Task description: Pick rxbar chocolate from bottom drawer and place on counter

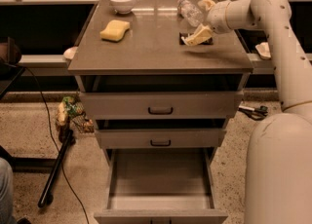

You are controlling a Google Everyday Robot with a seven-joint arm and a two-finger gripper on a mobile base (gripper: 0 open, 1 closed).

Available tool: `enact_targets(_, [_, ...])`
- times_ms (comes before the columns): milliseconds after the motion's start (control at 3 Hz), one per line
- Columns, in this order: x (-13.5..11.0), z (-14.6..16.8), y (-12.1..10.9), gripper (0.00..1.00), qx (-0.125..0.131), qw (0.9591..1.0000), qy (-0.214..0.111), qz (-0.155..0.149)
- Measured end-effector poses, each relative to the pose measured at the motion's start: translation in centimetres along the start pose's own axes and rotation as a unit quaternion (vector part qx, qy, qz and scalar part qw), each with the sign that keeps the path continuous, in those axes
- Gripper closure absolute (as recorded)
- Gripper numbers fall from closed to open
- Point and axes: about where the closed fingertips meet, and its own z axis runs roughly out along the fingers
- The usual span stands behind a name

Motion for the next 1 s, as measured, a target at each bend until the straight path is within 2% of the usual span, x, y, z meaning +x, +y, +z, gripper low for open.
enact_targets(333, [0.0,0.0,0.0,0.0,0.0,1.0,0.0,0.0])
enact_targets(667, [-0.8,-2.0,-0.3,0.0,0.018,0.9997,0.005,-0.015])
enact_targets(1000, [-3.2,-6.9,-0.7,0.0,0.061,0.9966,0.017,-0.053])
